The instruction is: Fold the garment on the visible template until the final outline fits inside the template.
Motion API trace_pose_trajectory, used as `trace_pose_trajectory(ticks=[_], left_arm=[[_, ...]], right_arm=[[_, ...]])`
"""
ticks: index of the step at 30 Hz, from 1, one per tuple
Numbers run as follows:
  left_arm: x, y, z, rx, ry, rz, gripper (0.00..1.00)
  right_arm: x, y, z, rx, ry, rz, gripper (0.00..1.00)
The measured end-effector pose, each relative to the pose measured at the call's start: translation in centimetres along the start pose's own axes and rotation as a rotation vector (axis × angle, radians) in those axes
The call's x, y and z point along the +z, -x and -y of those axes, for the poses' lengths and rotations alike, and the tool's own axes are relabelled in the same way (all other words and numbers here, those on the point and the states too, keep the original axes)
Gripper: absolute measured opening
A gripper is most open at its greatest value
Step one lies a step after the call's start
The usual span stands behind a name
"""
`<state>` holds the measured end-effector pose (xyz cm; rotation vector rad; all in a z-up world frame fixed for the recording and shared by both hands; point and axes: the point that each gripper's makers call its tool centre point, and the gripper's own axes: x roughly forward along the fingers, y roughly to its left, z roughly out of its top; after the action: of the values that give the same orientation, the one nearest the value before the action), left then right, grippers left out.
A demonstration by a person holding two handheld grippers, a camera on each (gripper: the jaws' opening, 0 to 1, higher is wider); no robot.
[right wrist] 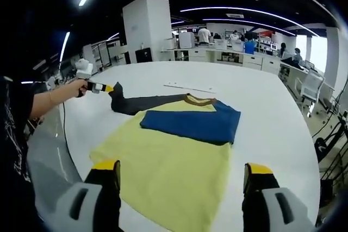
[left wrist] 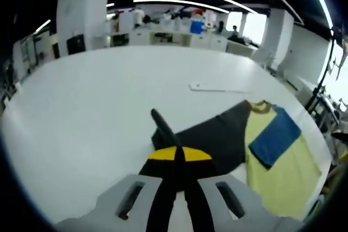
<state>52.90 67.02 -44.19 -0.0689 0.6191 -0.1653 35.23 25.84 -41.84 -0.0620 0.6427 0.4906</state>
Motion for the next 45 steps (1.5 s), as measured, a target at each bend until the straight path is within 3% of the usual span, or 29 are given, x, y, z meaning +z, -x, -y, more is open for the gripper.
trace_pose_trajectory(ticks=[16, 35, 45], left_arm=[[3.5, -1.2, 8.2, -0.146, -0.07, 0.054, 0.0], [5.8, -3.1, 17.9, -0.295, -0.158, 0.065, 0.0], [5.9, -3.8, 21.9, -0.35, -0.206, 0.057, 0.0]], right_arm=[[-0.7, 0.5, -0.6, 0.002, -0.015, 0.008, 0.94], [-1.5, 1.1, -1.1, 0.001, -0.012, -0.008, 0.95], [-1.6, 1.1, -0.9, -0.006, -0.011, -0.016, 0.95]])
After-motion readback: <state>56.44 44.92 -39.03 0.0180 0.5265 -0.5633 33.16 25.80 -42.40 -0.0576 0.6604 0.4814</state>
